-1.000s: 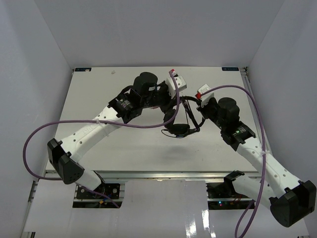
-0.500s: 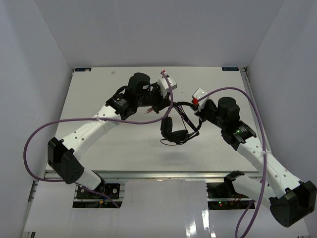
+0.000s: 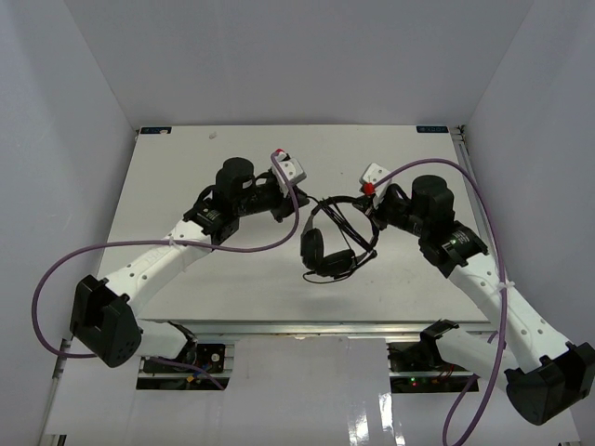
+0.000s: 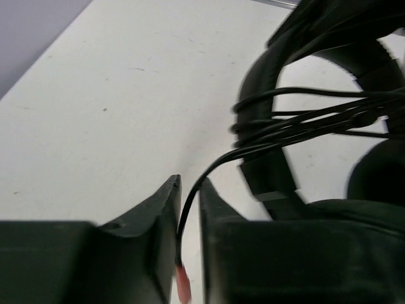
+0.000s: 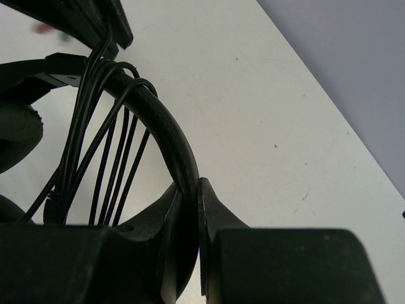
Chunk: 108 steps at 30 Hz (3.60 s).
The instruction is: Wrap the headphones
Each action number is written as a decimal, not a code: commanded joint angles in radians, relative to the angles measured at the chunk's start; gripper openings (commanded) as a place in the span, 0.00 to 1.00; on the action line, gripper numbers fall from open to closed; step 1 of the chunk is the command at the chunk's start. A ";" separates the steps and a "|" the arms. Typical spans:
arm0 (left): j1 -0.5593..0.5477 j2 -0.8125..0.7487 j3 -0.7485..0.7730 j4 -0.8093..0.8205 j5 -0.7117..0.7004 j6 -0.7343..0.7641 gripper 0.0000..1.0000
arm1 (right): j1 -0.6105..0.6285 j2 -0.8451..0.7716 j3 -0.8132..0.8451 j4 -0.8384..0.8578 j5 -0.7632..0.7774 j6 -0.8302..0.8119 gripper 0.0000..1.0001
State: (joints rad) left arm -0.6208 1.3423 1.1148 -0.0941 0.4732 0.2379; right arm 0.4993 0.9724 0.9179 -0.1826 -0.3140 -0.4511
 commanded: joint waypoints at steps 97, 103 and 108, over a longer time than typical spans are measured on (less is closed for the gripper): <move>0.090 -1.051 -0.546 -0.213 -0.361 -0.659 0.98 | -0.039 0.330 0.154 0.071 0.325 0.282 0.90; 0.090 -1.024 -0.529 -0.214 -0.341 -0.752 0.98 | -0.039 0.086 0.044 0.054 0.523 0.306 0.90; 0.090 -1.054 -0.550 -0.226 -0.363 -0.750 0.98 | -0.041 -0.058 -0.036 0.000 0.612 0.336 0.90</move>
State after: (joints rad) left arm -0.5270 0.3090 0.5461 -0.3127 0.1362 -0.4812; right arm 0.4648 0.9898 0.9328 -0.1552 0.1820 -0.1512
